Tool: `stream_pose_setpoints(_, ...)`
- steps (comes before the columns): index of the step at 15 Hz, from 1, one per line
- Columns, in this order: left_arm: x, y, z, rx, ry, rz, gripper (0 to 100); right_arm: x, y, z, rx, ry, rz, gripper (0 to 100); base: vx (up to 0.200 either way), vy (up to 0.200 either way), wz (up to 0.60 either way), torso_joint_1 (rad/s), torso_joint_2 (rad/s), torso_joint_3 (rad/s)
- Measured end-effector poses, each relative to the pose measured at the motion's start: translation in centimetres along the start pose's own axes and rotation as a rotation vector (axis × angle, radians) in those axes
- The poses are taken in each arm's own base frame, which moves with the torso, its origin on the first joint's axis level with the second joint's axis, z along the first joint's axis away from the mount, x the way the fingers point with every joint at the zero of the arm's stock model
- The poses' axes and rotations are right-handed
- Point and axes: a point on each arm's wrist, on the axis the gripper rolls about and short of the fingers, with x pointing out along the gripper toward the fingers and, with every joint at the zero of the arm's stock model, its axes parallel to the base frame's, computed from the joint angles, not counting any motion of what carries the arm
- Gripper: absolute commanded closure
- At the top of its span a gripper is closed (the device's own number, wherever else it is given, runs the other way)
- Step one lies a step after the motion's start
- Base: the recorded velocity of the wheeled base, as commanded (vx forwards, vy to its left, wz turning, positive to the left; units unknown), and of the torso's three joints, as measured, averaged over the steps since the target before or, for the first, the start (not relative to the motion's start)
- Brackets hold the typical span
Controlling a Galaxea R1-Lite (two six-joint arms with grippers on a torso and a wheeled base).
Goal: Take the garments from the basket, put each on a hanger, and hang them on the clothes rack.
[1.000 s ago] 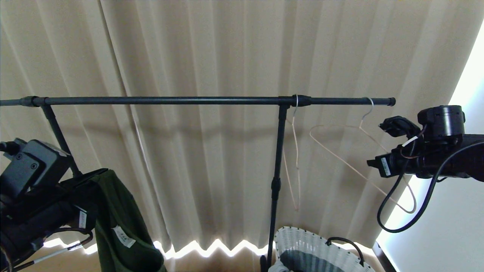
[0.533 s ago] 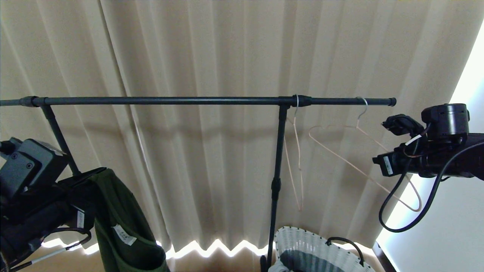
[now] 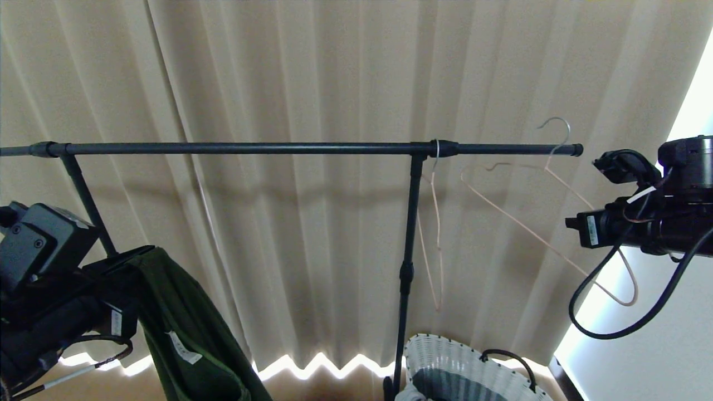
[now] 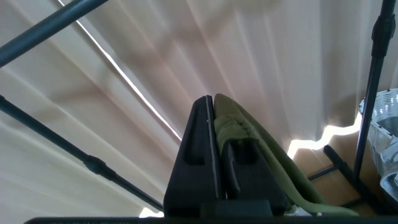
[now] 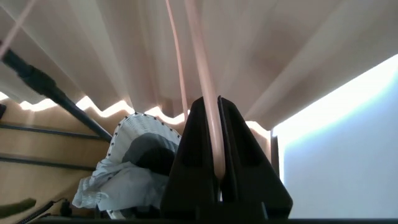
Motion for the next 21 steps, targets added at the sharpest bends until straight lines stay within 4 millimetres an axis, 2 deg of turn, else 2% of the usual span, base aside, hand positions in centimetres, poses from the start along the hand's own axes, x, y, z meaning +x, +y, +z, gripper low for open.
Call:
stream_pose_setpoints(6, 0.0, 0.0, 0.0, 0.001, 0.0, 0.003, 100, -4.1, 0.3, -2.4, -0.002, -0.003, -0.004, 100, 0.0, 0.0, 0.0, 0.0, 0.0, 0.0)
stream_pose_setpoints(12, 0.0, 0.1, 0.0, 0.001, 0.0, 0.007, 100, -7.8, 0.6, -4.9, -0.008, -0.024, -0.01, 100, -0.2, 0.0, 0.0, 0.002, 0.0, 0.002)
stream_pose_setpoints(16, 0.0, 0.1, 0.0, 0.001, 0.003, 0.007, 100, -8.8, 0.7, -6.5, -0.009, -0.012, -0.011, 100, -0.2, 0.0, 0.0, 0.001, 0.0, 0.006)
stream_pose_setpoints(21, 0.0, 0.1, 0.0, 0.001, 0.002, 0.007, 100, -9.2, 0.7, -6.7, -0.009, -0.02, -0.012, 100, 0.0, 0.0, 0.0, 0.0, 0.0, 0.0)
